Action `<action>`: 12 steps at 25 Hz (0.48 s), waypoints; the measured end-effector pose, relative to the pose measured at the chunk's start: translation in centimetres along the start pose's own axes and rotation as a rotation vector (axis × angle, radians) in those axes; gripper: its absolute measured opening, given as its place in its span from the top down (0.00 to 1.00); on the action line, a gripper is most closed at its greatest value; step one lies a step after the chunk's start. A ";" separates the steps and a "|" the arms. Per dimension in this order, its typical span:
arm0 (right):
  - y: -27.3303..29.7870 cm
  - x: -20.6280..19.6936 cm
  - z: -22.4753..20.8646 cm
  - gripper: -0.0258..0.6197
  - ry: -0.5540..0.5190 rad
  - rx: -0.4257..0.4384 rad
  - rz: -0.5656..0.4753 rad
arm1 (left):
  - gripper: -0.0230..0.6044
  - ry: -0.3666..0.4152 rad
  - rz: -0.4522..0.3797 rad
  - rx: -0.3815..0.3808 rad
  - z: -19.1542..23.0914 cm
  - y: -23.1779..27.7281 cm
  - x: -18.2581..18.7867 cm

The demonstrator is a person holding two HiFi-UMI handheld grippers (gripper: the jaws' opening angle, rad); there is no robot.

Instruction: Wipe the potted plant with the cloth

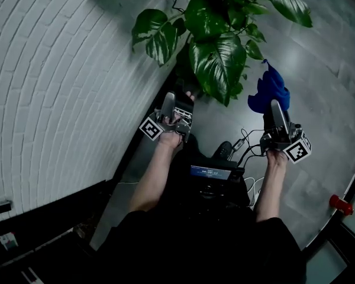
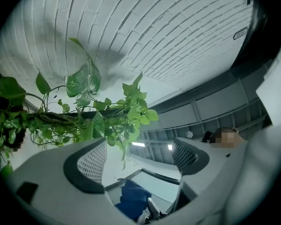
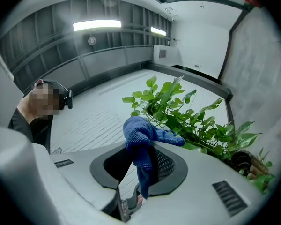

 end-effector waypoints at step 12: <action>5.3 -4.7 -1.8 0.81 -0.257 -0.215 0.355 | 0.23 -0.094 -0.011 0.050 6.1 0.6 1.2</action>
Point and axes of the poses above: the fingertips, and each gripper's own axes: y forward along the fingers, z to its left, x out of its top, the point moved 4 cm from there along -y, backward along the fingers, and after that the axes turned 2 degrees about x, right-handed, at the moved point
